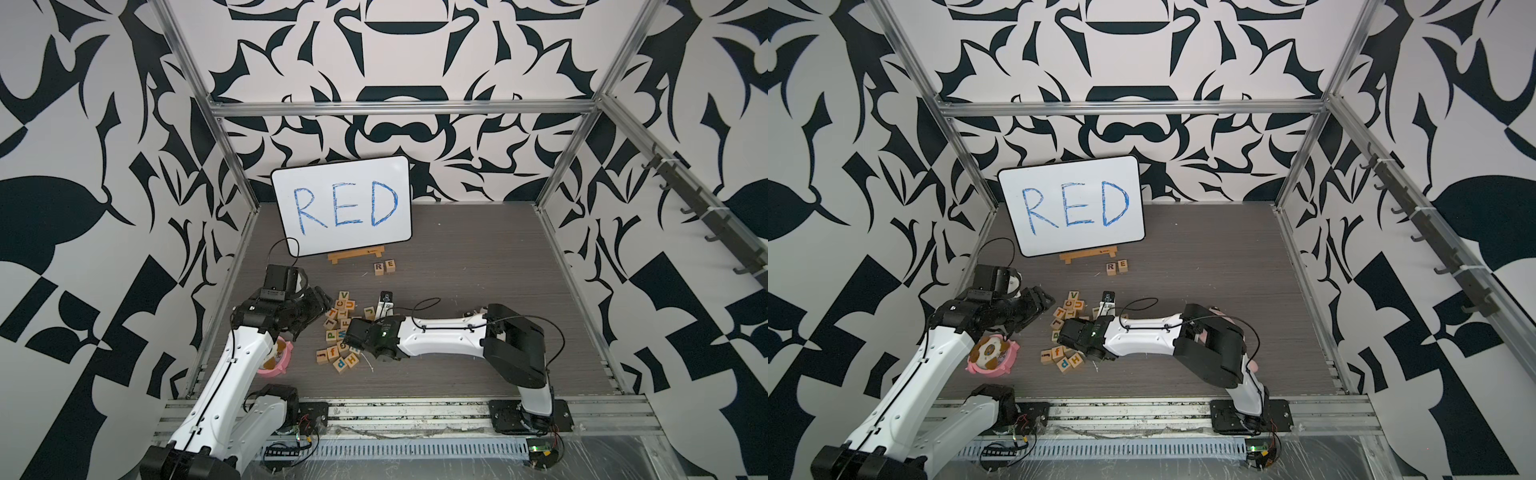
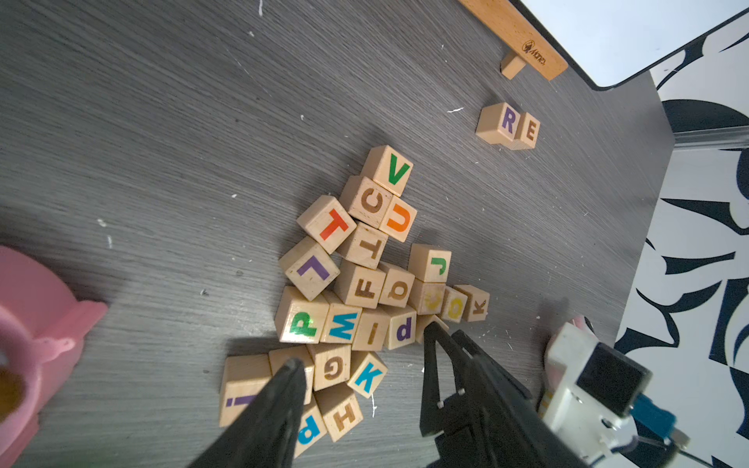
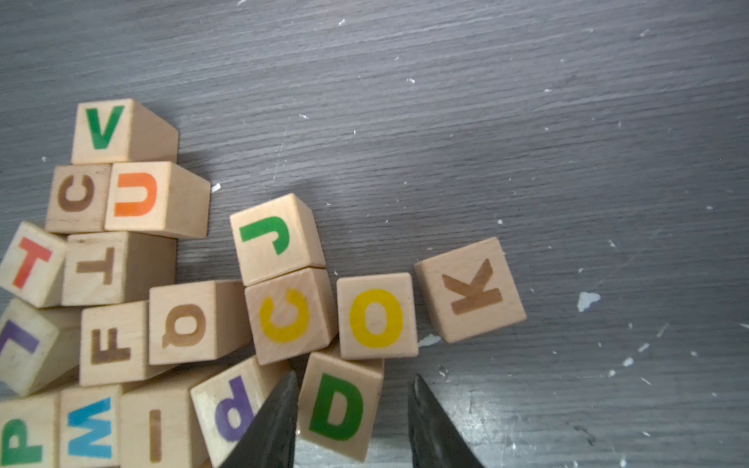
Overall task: Assemble the uppercase word "red" with letter blocks
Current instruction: Pick up the letter block from the center of the board.
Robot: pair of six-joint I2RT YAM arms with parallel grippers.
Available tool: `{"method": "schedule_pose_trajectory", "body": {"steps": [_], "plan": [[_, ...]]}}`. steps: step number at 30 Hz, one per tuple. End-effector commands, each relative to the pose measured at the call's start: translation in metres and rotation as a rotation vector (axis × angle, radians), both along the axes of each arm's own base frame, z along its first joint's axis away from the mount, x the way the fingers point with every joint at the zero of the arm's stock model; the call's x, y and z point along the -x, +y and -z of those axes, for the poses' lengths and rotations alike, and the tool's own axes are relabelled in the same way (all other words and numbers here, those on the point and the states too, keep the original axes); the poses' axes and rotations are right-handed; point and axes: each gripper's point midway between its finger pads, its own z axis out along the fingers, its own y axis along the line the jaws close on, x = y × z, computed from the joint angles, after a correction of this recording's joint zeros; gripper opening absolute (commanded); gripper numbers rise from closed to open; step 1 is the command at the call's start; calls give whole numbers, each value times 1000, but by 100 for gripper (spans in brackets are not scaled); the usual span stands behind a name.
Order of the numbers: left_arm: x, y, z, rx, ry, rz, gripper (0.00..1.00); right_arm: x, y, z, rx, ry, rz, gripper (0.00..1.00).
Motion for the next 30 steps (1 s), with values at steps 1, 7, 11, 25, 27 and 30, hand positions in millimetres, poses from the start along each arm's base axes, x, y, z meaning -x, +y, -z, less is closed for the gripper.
{"method": "schedule_pose_trajectory", "body": {"steps": [1, 7, 11, 25, 27, 30], "plan": [[3, -1, 1, 1, 7, 12, 68, -5, 7, -8, -19, -16, -1, 44], [3, -1, 1, 2, 8, 14, 68, -6, 7, 0, -11, -1, 2, 44], [3, -1, 1, 2, 6, 13, 68, -6, 7, 4, -7, 8, -1, 43], [3, -1, 2, 3, 11, 13, 68, -3, 5, 8, 24, 25, -36, 29], [3, -1, 2, 2, 11, 13, 68, -2, 4, 7, 38, 27, -52, 24], [2, -1, 2, 2, 9, 13, 68, 0, 3, 2, 65, 35, -89, 23]]}}
